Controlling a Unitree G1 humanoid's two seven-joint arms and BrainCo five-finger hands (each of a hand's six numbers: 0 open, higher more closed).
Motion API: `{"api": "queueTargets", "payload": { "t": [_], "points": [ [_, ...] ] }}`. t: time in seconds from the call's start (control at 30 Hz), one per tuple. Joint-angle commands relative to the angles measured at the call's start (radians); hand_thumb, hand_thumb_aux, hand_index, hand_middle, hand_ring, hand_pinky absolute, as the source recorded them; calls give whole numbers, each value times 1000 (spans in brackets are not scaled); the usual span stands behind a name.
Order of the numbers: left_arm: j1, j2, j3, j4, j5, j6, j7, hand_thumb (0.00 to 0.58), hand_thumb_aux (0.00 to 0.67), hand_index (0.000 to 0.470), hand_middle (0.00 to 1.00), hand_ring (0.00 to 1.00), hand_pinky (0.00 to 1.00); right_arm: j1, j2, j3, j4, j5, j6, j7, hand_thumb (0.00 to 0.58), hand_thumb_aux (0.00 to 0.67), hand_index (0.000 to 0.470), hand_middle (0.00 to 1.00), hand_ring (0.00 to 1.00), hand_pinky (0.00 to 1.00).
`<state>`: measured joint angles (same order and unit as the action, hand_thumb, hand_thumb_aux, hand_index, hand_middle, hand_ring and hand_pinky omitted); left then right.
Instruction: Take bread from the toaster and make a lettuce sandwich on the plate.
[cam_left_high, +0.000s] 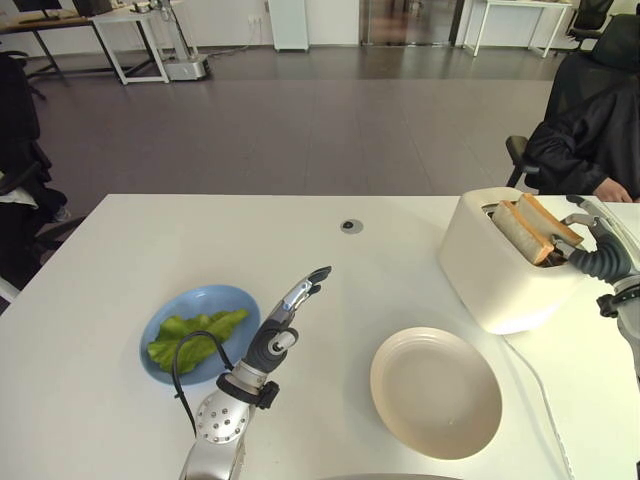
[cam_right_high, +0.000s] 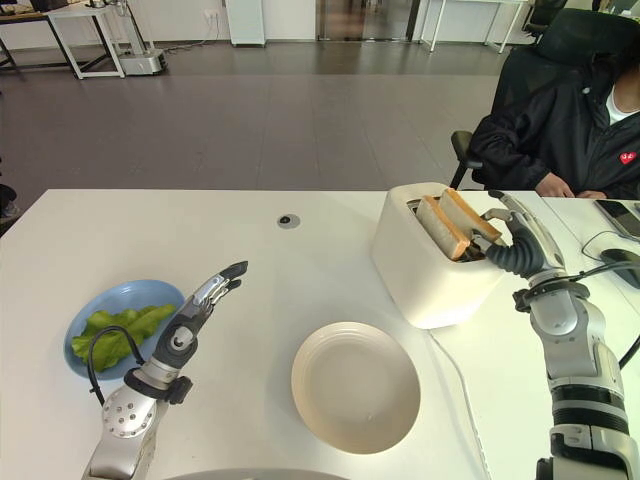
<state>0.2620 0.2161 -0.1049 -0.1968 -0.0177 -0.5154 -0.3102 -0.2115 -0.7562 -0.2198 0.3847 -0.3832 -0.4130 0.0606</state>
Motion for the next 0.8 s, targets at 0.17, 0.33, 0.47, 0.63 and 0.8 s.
{"api": "queueTargets", "payload": {
  "t": [0.17,0.33,0.47,0.63,0.8],
  "points": [
    [2,7,2,2,26,-7,8,0,0,0,0,0,0,6,61,-103,-159,272,124,66,580,670,470,0,0,0],
    [3,7,-7,-2,44,-15,14,0,0,0,0,0,0,0,43,-241,-358,581,307,192,580,670,470,0,0,0],
    [3,9,-6,1,51,-22,17,0,0,0,0,0,0,44,13,-336,-546,867,494,344,580,670,470,0,0,0],
    [4,25,11,-4,85,-42,25,0,0,0,0,0,0,185,-9,-334,-732,1067,626,563,580,670,470,0,0,0],
    [4,40,12,-7,124,-56,35,0,0,0,0,0,0,375,2,-169,-792,872,461,761,580,670,470,0,0,0]
  ]
}}
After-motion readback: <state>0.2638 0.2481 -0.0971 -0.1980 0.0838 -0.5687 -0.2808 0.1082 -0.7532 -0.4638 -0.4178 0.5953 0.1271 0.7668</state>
